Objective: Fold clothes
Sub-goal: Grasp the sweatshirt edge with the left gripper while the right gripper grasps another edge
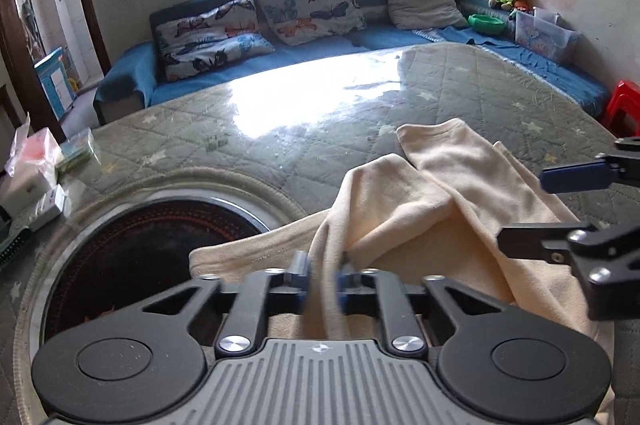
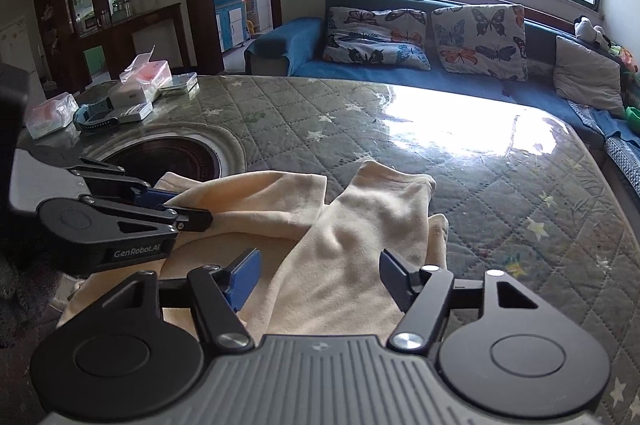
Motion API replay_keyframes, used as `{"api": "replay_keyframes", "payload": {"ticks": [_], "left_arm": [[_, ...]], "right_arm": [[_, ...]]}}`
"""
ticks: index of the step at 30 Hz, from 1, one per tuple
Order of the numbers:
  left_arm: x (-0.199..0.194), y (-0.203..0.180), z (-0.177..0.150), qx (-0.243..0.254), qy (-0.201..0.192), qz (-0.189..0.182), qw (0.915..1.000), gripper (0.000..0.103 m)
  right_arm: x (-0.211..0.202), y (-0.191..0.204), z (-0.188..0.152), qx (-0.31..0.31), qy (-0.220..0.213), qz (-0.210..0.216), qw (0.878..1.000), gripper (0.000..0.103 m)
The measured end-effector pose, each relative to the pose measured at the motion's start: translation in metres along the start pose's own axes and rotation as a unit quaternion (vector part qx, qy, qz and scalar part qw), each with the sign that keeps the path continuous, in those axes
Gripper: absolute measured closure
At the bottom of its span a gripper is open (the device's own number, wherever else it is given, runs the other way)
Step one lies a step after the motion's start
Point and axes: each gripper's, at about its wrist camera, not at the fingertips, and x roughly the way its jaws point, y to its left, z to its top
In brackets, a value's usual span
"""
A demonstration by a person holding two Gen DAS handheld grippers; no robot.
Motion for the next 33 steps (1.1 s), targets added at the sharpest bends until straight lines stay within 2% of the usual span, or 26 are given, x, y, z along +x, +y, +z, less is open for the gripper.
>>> {"api": "replay_keyframes", "payload": {"ticks": [8, 14, 15, 21, 28, 33], "left_arm": [[-0.011, 0.021, -0.002, -0.032, -0.017, 0.016, 0.9992, 0.095], [-0.033, 0.039, -0.010, -0.065, -0.034, 0.033, 0.9967, 0.095], [-0.039, 0.042, -0.012, -0.071, -0.039, 0.038, 0.9960, 0.095], [-0.078, 0.065, -0.032, -0.121, -0.062, 0.073, 0.9881, 0.095], [-0.128, 0.086, -0.074, -0.167, -0.068, 0.096, 0.9789, 0.095], [-0.140, 0.089, -0.107, -0.199, -0.045, 0.103, 0.9734, 0.095]], "right_arm": [[0.019, 0.016, 0.007, -0.024, 0.011, 0.009, 1.000, 0.050], [0.036, 0.016, -0.003, -0.038, 0.039, -0.019, 0.998, 0.075], [0.036, 0.013, -0.005, -0.034, 0.039, -0.021, 0.998, 0.085], [0.005, -0.004, -0.012, -0.007, 0.005, -0.044, 0.999, 0.100], [-0.047, -0.027, -0.029, 0.019, -0.025, -0.078, 0.996, 0.101], [-0.048, -0.020, -0.028, 0.014, -0.022, -0.057, 0.998, 0.095]]}}
